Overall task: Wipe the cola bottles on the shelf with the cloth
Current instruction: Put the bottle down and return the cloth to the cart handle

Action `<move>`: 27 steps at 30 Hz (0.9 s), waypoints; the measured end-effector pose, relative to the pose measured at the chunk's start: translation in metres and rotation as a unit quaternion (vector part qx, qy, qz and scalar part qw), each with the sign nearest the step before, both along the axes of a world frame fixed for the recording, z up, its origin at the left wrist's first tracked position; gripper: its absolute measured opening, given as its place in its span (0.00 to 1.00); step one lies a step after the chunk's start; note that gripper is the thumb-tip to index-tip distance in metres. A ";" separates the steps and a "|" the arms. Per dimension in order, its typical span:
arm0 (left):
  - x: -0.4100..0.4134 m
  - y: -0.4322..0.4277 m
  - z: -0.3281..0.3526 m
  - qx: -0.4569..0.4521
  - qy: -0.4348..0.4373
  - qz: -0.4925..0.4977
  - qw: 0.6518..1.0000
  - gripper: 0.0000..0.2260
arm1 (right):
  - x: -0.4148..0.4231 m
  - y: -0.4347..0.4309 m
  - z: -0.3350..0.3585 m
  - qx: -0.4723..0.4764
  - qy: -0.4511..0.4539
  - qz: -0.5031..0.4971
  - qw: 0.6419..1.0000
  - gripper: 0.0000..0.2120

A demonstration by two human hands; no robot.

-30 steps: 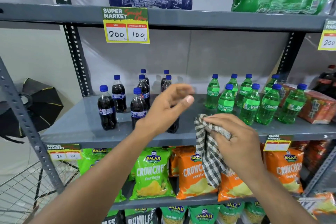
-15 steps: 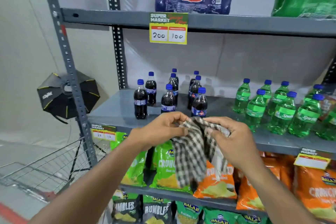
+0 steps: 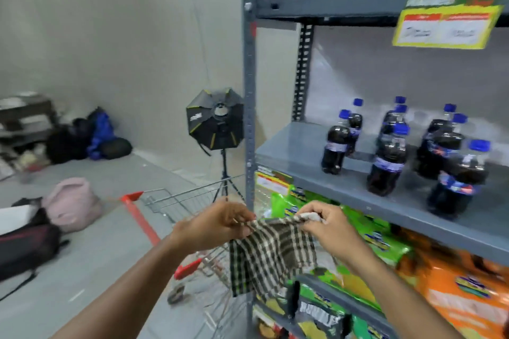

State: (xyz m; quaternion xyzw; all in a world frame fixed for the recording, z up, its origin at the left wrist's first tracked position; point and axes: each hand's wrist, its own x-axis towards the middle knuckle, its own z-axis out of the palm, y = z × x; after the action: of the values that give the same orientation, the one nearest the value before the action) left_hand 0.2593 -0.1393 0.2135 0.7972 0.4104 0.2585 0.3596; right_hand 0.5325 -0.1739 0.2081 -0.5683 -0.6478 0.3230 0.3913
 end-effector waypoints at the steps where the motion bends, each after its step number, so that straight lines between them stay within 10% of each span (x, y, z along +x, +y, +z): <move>1: -0.019 0.002 -0.010 -0.011 -0.003 0.025 1.000 0.07 | -0.019 0.012 -0.007 -0.011 -0.007 0.021 1.000 0.07; 16: -0.279 0.080 -0.169 -0.207 -0.005 0.313 0.927 0.04 | -0.313 0.184 -0.128 -0.178 -0.105 0.093 0.974 0.19; 27: -0.295 0.132 -0.253 -0.188 0.098 0.349 0.913 0.07 | -0.365 0.233 -0.200 -0.182 -0.183 0.040 0.965 0.15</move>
State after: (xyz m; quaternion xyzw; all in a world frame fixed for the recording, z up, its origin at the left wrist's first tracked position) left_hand -0.0358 -0.0073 -0.0390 0.5422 0.7365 0.2064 0.3478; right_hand 0.1677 0.0592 0.0077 -0.6528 -0.6611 0.3413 0.1426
